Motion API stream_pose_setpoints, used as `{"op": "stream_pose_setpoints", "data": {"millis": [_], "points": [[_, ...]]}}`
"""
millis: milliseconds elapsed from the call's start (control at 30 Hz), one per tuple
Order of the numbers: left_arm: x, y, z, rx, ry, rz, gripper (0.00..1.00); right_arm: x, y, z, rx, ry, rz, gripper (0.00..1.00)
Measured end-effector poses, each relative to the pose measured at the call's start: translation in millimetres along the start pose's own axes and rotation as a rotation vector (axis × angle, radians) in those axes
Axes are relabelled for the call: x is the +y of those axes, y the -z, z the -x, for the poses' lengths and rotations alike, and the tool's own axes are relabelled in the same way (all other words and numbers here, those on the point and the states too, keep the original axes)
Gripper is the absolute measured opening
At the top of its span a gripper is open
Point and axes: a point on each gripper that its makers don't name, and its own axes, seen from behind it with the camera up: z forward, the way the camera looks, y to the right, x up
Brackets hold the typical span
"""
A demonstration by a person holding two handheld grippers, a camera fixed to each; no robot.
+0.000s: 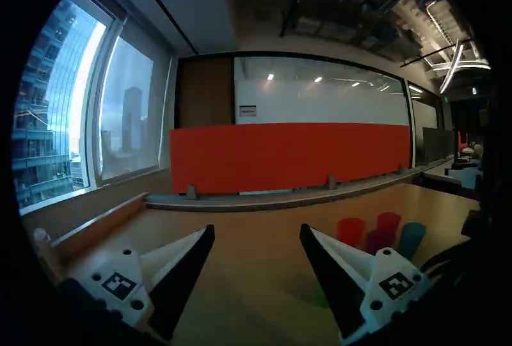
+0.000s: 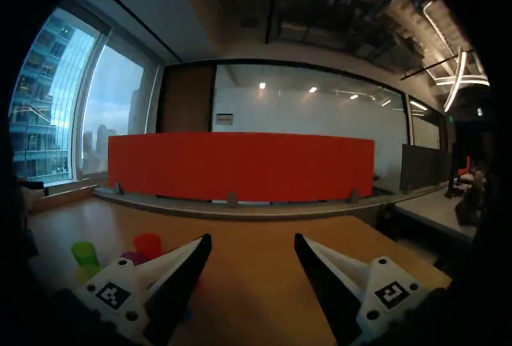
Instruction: Pour water
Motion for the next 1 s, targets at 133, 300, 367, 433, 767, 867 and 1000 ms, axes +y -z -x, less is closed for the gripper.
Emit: {"op": "stream_pose_setpoints", "data": {"millis": [133,300,367,433,767,867,1000], "points": [[-2.2,-0.6,-7,0.025,-0.012,-0.021,0.99,2,0.6,-2,-0.002,-0.030,0.005,1.00],[-2.7,-1.0,-10,0.051,-0.008,-0.035,0.99,6,2.8,-3,-0.004,-0.041,0.022,1.00],[-3.9,-0.8,-9,0.058,-0.001,-0.044,0.99,6,3.3,-3,-0.009,-0.032,0.026,1.00],[-4.8,-0.9,-7,0.065,0.005,-0.053,0.99,5,3.8,-4,-0.011,-0.021,0.029,1.00],[-4.3,-3.4,6,0.083,0.003,-0.065,0.99,1,8.1,-12,-0.005,0.010,0.041,1.00],[-5.0,-2.8,12,0.084,-0.003,-0.066,0.99,2,9.8,-15,0.003,0.009,0.047,1.00],[-8.2,-3.2,24,0.072,0.000,-0.065,0.99,3,11.9,-17,0.009,0.003,0.054,1.00]]}}
